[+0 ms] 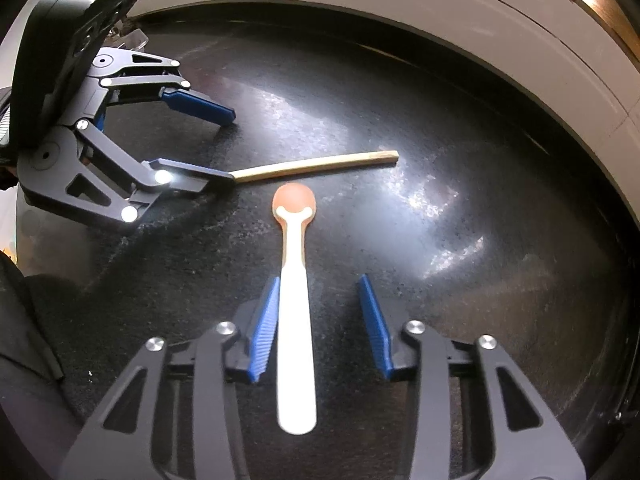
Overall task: Organize utensils
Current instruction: 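Grasp the white spoon handle with the right tool while the left tool grasps the chopstick, then carry the spoon and chopstick into the clear tray with both tools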
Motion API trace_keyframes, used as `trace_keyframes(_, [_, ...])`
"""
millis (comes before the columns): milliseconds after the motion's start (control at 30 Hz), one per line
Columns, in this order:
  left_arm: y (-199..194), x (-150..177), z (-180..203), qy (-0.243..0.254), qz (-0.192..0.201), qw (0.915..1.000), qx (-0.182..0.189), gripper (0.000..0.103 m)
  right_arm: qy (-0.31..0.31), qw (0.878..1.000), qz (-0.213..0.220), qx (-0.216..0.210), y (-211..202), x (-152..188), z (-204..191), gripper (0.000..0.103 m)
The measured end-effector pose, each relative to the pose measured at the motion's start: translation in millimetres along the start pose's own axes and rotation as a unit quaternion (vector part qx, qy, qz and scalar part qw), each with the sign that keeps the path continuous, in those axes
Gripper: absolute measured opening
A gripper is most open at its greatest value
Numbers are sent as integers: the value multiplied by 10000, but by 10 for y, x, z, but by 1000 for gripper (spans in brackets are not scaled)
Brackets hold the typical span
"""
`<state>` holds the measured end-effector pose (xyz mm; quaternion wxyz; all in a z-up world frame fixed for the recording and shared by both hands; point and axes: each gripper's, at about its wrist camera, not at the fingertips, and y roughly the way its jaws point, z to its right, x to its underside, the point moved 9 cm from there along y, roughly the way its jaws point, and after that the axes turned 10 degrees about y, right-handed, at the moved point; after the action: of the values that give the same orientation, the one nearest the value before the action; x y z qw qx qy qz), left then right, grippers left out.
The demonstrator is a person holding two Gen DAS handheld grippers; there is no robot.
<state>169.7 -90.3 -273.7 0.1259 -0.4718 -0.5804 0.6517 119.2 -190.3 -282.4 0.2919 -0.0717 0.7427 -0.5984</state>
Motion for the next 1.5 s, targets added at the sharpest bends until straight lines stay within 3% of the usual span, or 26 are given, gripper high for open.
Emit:
trace_keyframes(367, [-26, -13, 35, 95, 5, 10000, 12, 31, -20, 10000, -37, -91, -6, 27, -72, 16])
trace_keyframes(533, [-39, -24, 76, 199, 5, 9998, -31, 8, 38, 9999, -61, -157, 1, 42, -86, 15])
trace_keyframes(800, [-51, -16, 119, 136, -87, 9999, -41, 6, 191, 9997, -48, -139, -17, 96, -105, 14])
trace_keyframes(933, [-95, 11, 92, -143, -130, 9998, -87, 6, 296, 9995, 39, -37, -56, 86, -97, 14])
trace_keyframes(1500, [-818, 93, 64, -862, 106, 9946, -564, 6, 298, 9963, 758, 257, -829, -64, -420, 14])
